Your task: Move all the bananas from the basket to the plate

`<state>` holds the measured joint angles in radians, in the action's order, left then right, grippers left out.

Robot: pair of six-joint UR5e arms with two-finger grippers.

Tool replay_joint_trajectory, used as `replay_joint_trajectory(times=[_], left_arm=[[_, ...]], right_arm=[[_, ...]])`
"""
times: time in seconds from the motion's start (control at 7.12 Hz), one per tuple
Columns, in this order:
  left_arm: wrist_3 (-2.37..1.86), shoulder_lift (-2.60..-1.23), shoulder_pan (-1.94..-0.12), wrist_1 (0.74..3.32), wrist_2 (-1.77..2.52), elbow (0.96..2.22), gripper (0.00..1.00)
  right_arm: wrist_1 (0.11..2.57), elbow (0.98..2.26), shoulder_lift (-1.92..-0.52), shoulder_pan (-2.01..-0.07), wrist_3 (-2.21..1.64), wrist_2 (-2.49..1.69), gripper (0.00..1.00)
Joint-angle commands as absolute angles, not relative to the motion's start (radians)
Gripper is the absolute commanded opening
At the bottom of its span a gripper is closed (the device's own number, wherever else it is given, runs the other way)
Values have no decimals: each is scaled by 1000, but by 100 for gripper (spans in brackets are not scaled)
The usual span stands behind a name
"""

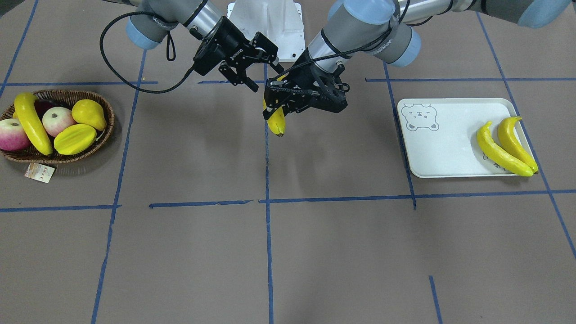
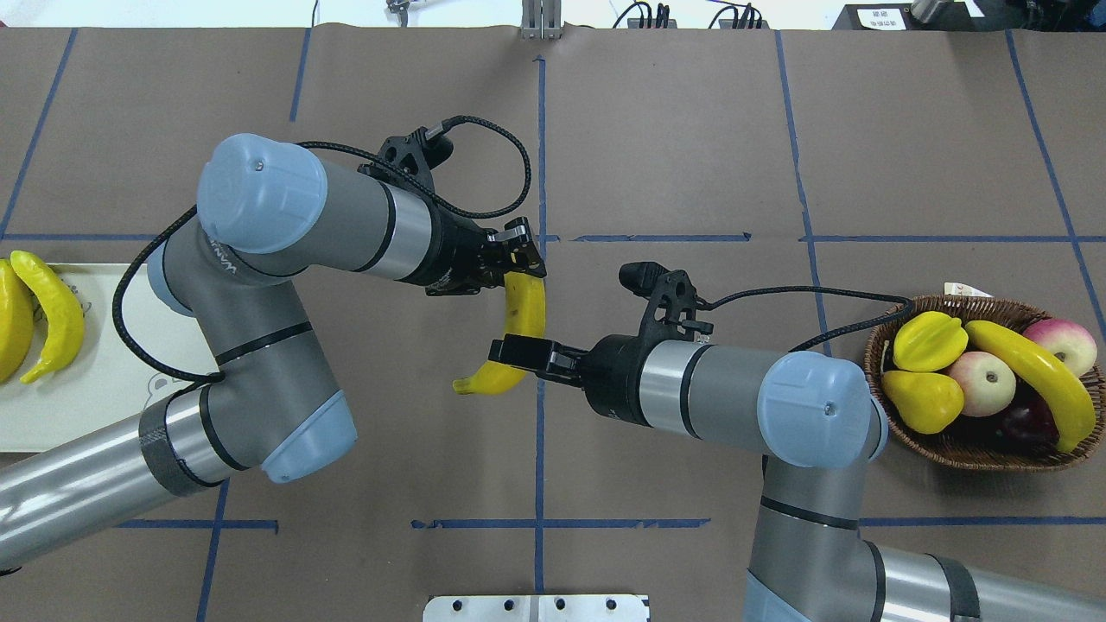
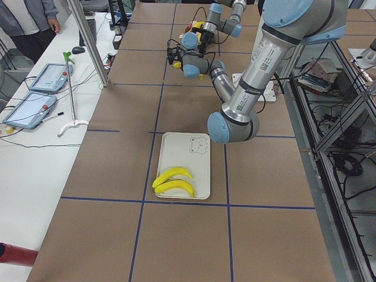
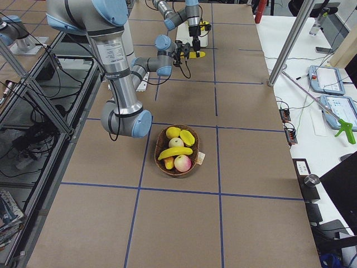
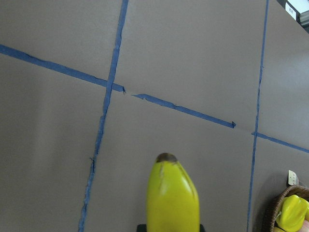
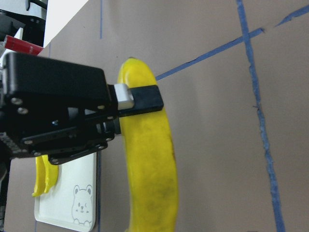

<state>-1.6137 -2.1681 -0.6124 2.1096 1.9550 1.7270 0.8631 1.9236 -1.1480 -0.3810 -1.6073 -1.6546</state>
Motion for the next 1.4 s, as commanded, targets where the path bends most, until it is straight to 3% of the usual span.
replay_joint_trajectory(times=[0.0,0.56,0.84,1.26], left_arm=[[-1606,-2143,-629,1929,1918,1755,0],[-1606,-2095,-667,1442,1893,1913,0],[-1608,-1975,-742,1414,1893,1966,0],[-1621,-1774,-885,1498,1898,1973,0]], right_arm=[[991,1966,-1161,-464,-1600,-1771,100],[1410,2130,-1184,-512,-1453,-1828,100],[1567,2209,-1230,-517,-1328,-1833,100],[1566,2237,-1293,-568,-1269,-1898,100]])
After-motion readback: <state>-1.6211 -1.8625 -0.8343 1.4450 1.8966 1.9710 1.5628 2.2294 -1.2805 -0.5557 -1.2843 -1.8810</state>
